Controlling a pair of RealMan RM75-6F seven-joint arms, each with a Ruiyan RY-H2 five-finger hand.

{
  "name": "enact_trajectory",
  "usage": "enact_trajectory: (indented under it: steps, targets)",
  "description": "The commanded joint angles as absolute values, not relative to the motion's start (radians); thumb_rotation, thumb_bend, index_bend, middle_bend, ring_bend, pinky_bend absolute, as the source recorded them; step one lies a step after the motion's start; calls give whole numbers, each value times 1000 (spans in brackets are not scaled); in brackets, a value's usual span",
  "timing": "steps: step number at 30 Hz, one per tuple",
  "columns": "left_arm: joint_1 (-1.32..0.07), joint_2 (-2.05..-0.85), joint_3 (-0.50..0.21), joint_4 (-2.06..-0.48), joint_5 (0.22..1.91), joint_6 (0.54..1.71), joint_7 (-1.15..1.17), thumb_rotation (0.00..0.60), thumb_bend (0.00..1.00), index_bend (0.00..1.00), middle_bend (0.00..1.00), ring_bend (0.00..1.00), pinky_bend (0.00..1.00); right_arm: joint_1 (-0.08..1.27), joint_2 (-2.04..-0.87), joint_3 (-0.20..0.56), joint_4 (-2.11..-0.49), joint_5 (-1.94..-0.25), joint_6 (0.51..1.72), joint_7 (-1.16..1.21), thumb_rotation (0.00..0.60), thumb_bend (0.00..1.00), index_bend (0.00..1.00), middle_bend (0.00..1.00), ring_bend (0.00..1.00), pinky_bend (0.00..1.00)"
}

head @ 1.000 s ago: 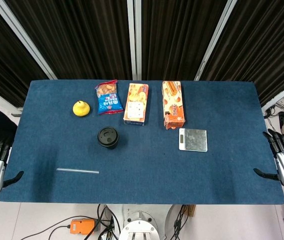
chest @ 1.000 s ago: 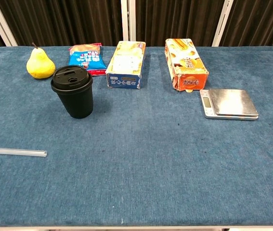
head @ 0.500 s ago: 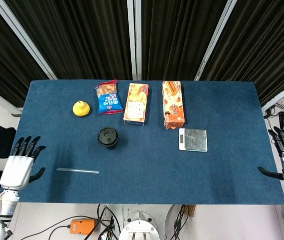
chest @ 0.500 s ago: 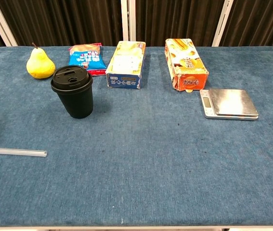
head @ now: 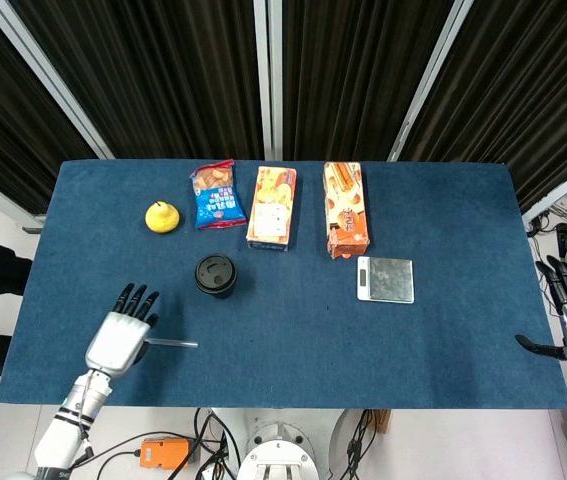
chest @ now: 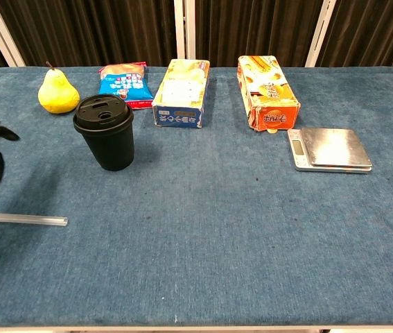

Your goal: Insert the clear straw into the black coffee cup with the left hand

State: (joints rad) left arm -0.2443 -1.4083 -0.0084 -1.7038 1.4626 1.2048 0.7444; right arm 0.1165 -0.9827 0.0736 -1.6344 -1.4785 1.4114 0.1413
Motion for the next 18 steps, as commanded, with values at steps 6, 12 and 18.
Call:
enact_trajectory:
  steps: [6, 12, 18]
  targets:
    - [-262, -1483, -5, -1687, 1402, 1193, 818, 600, 269, 480, 126, 0, 0, 124, -988, 74, -1631, -1473, 1397, 139, 600, 109, 0, 58, 0, 25]
    - [-270, -1519, 9, -1679, 1385, 1193, 867, 600, 269, 480, 127, 0, 0, 125, -991, 74, -1629, -1469, 1391, 139, 600, 109, 0, 58, 0, 24]
    - [-277, -1555, 15, -1661, 1359, 1193, 891, 600, 266, 480, 128, 0, 0, 125, -994, 73, -1624, -1466, 1389, 142, 600, 108, 0, 58, 0, 25]
